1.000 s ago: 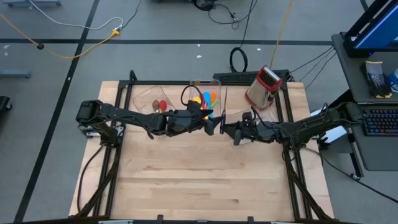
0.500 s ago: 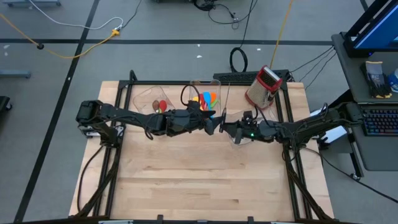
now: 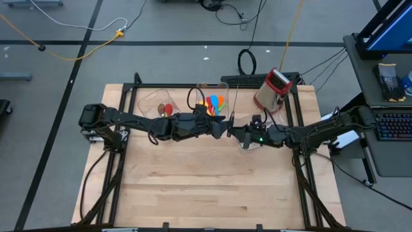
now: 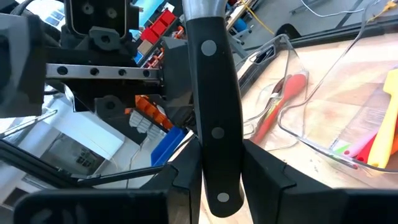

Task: Pick & Place Kitchen Items
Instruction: Put the black kitchen knife into the right bin

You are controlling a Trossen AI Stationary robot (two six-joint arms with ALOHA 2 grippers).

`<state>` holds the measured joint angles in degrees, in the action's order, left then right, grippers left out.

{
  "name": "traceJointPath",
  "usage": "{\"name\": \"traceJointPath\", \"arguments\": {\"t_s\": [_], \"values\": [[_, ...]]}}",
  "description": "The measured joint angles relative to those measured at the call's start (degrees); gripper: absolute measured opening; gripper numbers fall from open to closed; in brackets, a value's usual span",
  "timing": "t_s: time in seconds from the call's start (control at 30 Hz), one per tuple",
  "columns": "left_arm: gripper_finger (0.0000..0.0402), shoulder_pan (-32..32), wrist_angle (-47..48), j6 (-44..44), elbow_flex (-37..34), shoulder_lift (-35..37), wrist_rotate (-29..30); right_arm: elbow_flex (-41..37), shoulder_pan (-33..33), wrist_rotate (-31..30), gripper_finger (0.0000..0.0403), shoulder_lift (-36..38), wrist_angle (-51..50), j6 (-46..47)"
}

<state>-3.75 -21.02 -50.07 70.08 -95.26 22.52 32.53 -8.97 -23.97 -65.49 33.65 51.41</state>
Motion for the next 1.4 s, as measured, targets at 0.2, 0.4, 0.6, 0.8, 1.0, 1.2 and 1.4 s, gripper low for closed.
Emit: {"name": "traceJointPath", "arguments": {"t_s": [0.2,0.4,0.6,0.8,1.0,1.2,1.4], "values": [[0.0365,-0.5,0.2,0.1,1.7,-2.1,0.4,0.0,0.0,0.0,0.0077,0.0,0.5,0.3],[0.0365,-0.8,13.7,7.0,14.4,-9.2,-1.5,0.0,-0.1,0.3,0.0077,0.0,-0.3,0.4],[0.0365,0.4,26.8,9.3,21.5,-10.1,-3.2,0.0,-0.5,0.1,0.0077,0.0,-0.2,0.4],[0.0365,0.3,30.3,9.0,21.6,-9.3,-1.7,0.0,-0.5,0.0,0.0077,0.0,0.0,0.2],[0.0365,0.1,33.1,9.7,21.6,-9.3,-0.1,0.0,-0.4,0.0,0.0077,0.0,0.0,0.3],[0.0365,0.2,32.9,12.7,21.6,-9.6,0.5,0.0,-0.4,0.1,0.0077,0.0,0.0,0.4],[0.0365,0.3,32.9,15.4,21.6,-9.8,0.5,0.0,-0.4,0.1,0.0077,0.0,0.0,0.3]]}}
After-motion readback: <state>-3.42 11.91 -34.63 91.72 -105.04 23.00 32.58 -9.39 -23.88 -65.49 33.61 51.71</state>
